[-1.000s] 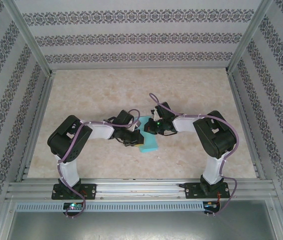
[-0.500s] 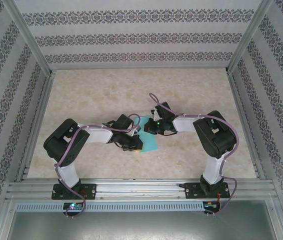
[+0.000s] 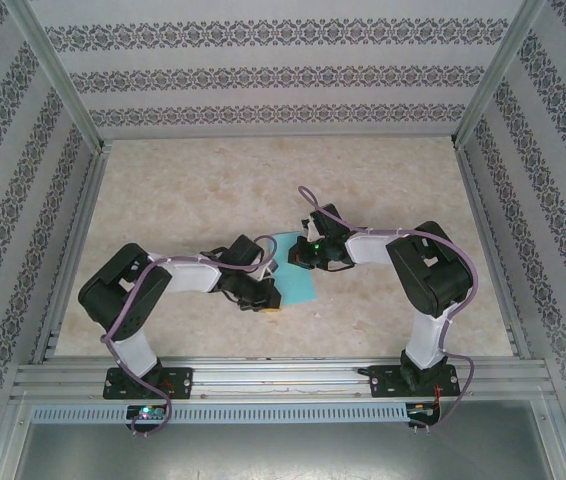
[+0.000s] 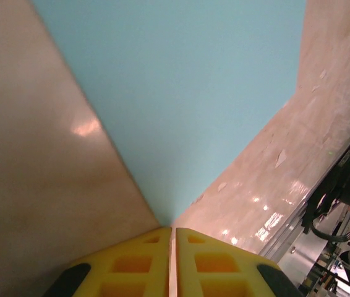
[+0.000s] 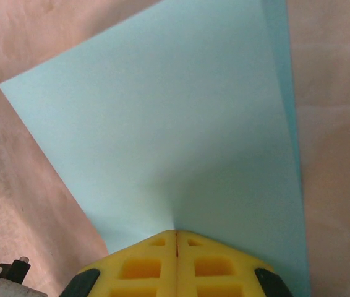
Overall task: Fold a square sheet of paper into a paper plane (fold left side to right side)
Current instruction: First fold the square sheet of paper in half at the center of the table, then hold the square sheet of paper at the center of the table.
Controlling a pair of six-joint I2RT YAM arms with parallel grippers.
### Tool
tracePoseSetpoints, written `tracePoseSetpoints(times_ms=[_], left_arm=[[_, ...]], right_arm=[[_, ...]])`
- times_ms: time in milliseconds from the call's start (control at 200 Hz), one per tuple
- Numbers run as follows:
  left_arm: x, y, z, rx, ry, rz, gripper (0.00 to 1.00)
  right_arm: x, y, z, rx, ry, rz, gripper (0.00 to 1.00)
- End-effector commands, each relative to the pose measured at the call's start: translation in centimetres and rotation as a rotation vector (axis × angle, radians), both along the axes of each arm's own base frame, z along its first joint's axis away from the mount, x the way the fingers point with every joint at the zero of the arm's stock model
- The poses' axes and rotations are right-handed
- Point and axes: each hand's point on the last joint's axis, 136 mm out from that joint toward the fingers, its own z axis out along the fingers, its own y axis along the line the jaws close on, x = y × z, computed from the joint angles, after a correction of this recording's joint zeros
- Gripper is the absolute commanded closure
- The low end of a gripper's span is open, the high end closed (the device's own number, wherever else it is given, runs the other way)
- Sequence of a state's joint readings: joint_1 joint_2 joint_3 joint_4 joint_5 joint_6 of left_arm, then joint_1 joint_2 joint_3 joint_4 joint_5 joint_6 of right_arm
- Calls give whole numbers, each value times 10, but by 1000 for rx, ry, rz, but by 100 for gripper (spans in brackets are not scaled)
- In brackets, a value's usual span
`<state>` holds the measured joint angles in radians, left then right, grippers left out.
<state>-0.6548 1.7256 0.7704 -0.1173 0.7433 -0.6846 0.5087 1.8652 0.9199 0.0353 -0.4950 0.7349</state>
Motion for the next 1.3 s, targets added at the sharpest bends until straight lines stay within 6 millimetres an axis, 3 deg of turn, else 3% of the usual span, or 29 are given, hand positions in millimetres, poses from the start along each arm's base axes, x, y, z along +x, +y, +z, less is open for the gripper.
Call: tracePoseSetpoints(times_ms=[0, 195, 425, 565, 724, 914, 1199, 1299], left_arm=[[-9, 10, 16, 35, 32, -25, 89], [38, 11, 47, 1, -81, 12, 88], [87, 12, 27, 41, -126, 69, 89], [105, 11, 18, 60, -143, 84, 89], [111, 1, 13, 27, -129, 68, 89], [108, 7, -2, 71, -112, 70, 89], [99, 21, -29, 155, -70, 84, 94], [96, 24, -33, 167, -64, 85, 95]], right_arm=[[-30, -33, -48, -182, 120, -43, 100], [-30, -30, -46, -179, 111, -45, 100], [-30, -30, -45, -185, 106, -55, 100], [-30, -30, -45, -185, 106, -55, 100], [-31, -26, -45, -181, 107, -45, 100], [-28, -21, -38, -157, 94, -37, 100], [-10, -3, 14, -60, -13, -16, 94], [-10, -5, 29, -53, -46, -21, 98]])
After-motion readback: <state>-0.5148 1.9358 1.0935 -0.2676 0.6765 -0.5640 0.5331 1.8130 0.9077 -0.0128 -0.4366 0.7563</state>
